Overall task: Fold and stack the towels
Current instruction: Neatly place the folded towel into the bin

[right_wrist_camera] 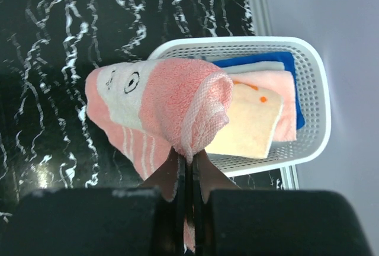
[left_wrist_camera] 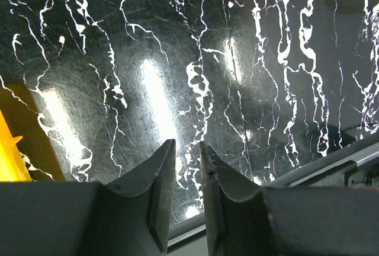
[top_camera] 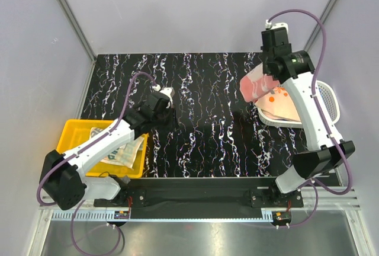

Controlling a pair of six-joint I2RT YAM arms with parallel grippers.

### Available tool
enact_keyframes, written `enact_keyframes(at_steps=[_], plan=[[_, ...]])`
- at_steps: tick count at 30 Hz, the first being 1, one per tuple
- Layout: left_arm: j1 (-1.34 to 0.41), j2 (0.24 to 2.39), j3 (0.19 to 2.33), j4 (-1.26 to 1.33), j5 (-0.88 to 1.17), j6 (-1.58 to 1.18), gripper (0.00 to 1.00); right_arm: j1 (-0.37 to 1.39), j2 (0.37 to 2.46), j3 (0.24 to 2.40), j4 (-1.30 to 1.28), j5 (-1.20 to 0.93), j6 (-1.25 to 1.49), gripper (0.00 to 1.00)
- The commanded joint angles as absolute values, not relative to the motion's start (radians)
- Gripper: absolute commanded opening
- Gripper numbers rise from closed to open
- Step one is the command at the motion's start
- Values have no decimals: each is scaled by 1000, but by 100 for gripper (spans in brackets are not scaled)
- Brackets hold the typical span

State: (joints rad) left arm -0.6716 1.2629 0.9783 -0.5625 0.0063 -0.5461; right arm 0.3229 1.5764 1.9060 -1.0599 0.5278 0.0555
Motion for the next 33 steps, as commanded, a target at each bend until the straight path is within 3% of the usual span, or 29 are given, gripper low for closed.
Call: enact_keyframes(at_steps=[1, 11, 14, 15, 18, 20, 21, 24, 28, 29, 33], plan=[[-673, 1270, 973, -511, 44, -531, 27, 227, 1569, 1950, -1066, 491, 41, 0], [-675, 1295, 951, -482, 107, -537, 27, -122, 1638, 1600, -856, 295, 139, 1], [-673, 1301, 940, -468, 133, -541, 27, -182, 1719, 1548, -816, 321, 181, 15], [-675, 1304, 937, -466, 140, -543, 27, -190, 1762, 1542, -813, 330, 204, 26], [-675, 1307, 930, -460, 149, -548, 27, -213, 1811, 1522, -792, 371, 228, 32], [-675, 1305, 927, -456, 147, -549, 27, -218, 1819, 1519, -787, 374, 239, 41], [-675, 1304, 923, -456, 146, -548, 27, -219, 1815, 1514, -785, 379, 245, 51], [-675, 1299, 920, -456, 134, -551, 29, -218, 1780, 1513, -793, 385, 268, 60], [-673, 1284, 922, -454, 121, -552, 34, -218, 1703, 1512, -819, 382, 284, 82], [-675, 1278, 923, -456, 118, -552, 36, -218, 1686, 1513, -834, 390, 287, 91], [-672, 1253, 948, -471, 74, -554, 40, -216, 1570, 1516, -861, 382, 292, 100]])
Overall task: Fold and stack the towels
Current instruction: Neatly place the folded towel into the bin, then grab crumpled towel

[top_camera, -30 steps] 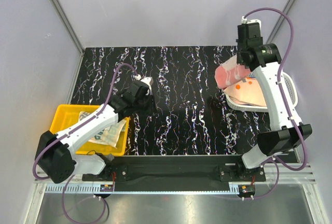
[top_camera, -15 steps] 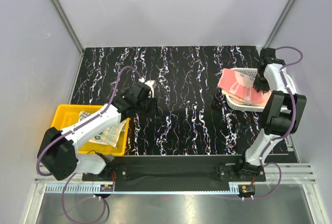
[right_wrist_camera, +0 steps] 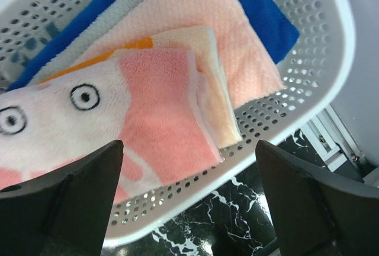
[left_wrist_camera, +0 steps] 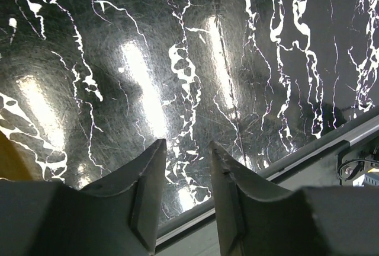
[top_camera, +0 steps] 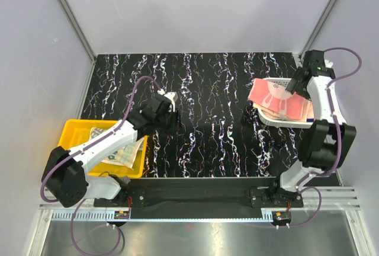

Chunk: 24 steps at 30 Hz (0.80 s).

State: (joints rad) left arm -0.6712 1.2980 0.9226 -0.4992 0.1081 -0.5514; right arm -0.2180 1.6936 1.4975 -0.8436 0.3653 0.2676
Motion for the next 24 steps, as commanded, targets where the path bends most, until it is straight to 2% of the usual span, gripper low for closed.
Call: enact_keyframes(at_steps=[1, 5, 8, 9, 12, 14, 15, 19, 24], plan=[[-670, 1249, 953, -480, 65, -557, 43, -215, 1546, 1502, -858, 371, 288, 100], [-652, 1220, 994, -543, -27, -583, 45, -184, 1425, 1442, -810, 263, 301, 100], [-595, 1171, 1006, -615, -144, -644, 48, -57, 1339, 1388, -776, 239, 322, 100], [-571, 1157, 1003, -645, -197, -666, 48, 53, 1316, 1381, -769, 242, 340, 100], [-442, 1108, 971, -724, -267, -756, 50, 190, 1296, 1350, -726, 212, 374, 100], [-358, 1094, 942, -767, -322, -823, 54, 313, 1295, 1324, -689, 202, 383, 100], [-338, 1092, 931, -810, -404, -853, 61, 345, 1296, 1318, -677, 202, 391, 100], [-192, 1118, 841, -824, -427, -948, 62, 458, 1324, 1275, -618, 157, 388, 100], [-75, 1147, 724, -733, -359, -959, 62, 503, 1351, 1238, -575, 130, 370, 100]])
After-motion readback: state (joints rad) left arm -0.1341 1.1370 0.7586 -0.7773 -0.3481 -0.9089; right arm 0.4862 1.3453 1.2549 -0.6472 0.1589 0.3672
